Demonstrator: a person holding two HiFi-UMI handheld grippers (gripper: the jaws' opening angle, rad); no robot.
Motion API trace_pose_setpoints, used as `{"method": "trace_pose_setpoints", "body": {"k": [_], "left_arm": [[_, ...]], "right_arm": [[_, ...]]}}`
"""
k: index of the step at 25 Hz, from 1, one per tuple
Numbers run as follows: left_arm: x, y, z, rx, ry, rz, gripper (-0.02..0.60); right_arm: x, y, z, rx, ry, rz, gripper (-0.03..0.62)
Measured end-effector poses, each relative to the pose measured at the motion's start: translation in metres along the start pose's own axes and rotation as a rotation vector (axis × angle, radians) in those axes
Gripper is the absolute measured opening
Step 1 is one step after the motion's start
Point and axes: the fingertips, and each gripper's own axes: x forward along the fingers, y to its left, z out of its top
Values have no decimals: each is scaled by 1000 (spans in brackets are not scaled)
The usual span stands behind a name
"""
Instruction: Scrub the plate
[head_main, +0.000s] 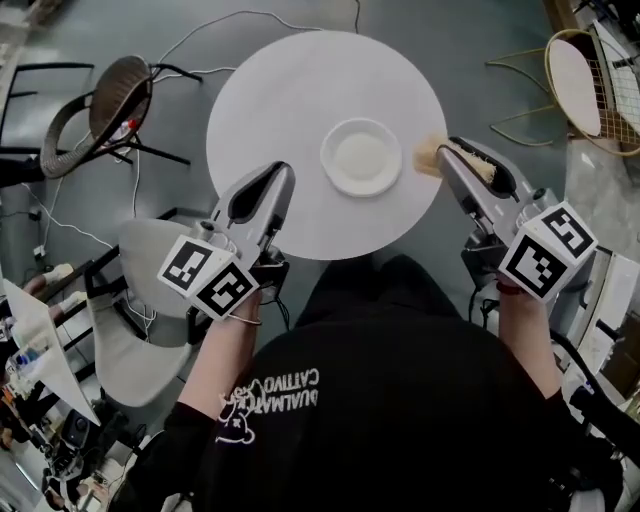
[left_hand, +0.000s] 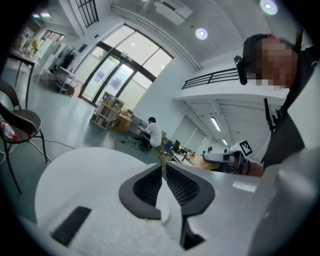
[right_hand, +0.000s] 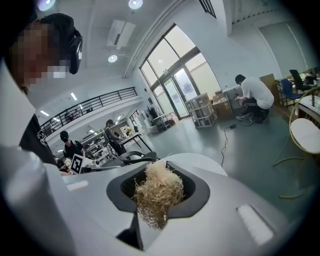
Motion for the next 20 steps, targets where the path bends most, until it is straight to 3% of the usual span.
{"method": "trace_pose_setpoints", "body": {"k": [3, 6, 8, 10, 12, 15, 20], "left_arm": [[32, 9, -40, -18, 154, -54, 40], [57, 22, -68, 42, 265, -62, 49], [68, 32, -84, 112, 366, -40, 55], [77, 49, -102, 167, 504, 17, 133], [81, 67, -117, 187, 616, 66, 142], [92, 84, -129, 131, 679, 88, 221], [102, 91, -149, 61, 733, 76, 222]], "right_arm": [[12, -8, -3, -2, 25, -24, 86], [24, -15, -6, 4, 45, -38, 86], [29, -18, -7, 12, 54, -41, 86], [37, -23, -11, 20, 70, -37, 86], [49, -26, -20, 18, 96, -30, 86], [72, -31, -34, -1, 141, -38, 86], [99, -40, -60, -14, 211, -75, 87]]}}
